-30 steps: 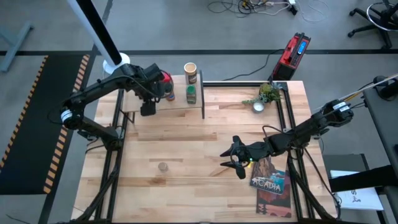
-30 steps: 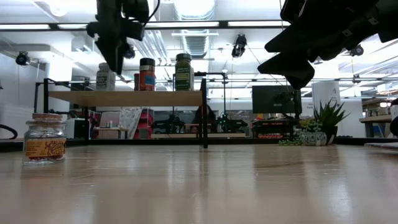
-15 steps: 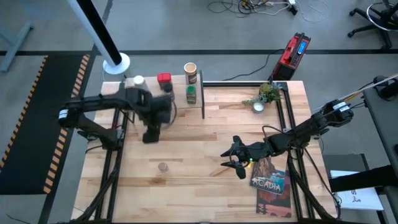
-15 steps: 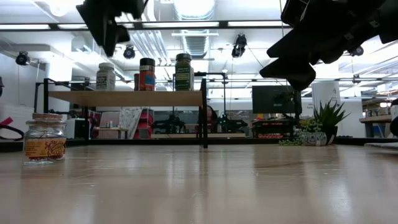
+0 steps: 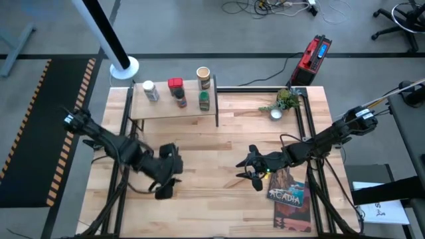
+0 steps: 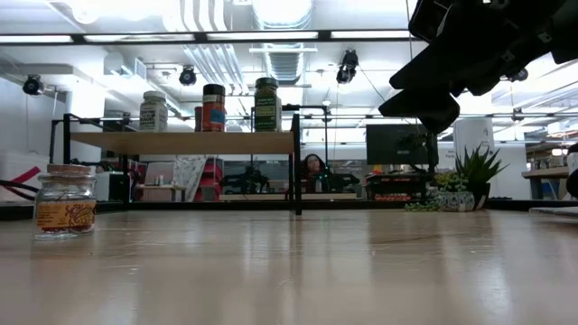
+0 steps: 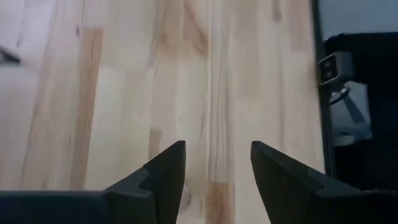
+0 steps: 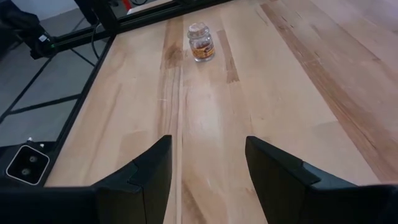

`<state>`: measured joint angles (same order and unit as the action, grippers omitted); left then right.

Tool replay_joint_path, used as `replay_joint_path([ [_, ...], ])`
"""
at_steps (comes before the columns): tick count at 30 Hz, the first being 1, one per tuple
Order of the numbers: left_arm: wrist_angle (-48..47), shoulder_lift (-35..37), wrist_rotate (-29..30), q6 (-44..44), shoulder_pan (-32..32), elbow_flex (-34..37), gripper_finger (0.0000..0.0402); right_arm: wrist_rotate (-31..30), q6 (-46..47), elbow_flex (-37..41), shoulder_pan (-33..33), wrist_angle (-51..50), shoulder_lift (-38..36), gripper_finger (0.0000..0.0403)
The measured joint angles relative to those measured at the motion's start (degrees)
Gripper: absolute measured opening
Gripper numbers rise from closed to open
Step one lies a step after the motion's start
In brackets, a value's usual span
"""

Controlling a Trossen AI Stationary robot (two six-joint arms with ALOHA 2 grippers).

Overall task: Shelf spices
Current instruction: Put the transparent seasoning bottle on the shelf

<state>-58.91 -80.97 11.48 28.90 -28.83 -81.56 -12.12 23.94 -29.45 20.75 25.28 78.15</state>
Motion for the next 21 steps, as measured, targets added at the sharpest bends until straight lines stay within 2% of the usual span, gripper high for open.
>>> replay_joint_path([
  [5, -1.6, -3.0, 2.7, 7.1, -3.3, 2.3, 0.0158, -1.6, -0.2, 0.0, 0.0, 0.0, 0.0, 0.0181],
  [11, -3.5, -8.5, 1.3, 7.8, -2.8, 4.3, 0.0151, -2.0, 0.0, 0.0, 0.0, 0.1, 0.0, 0.0181],
  [16, -4.7, -11.7, -1.6, -3.3, -2.7, 4.3, 0.0166, -2.1, 0.0, 0.0, 0.0, 0.1, 0.0, 0.0181],
  [21, -4.6, -14.5, -3.3, -15.0, -2.7, 4.1, 0.0203, -2.5, 0.0, 0.0, 0.0, 0.1, 0.0, 0.0181],
])
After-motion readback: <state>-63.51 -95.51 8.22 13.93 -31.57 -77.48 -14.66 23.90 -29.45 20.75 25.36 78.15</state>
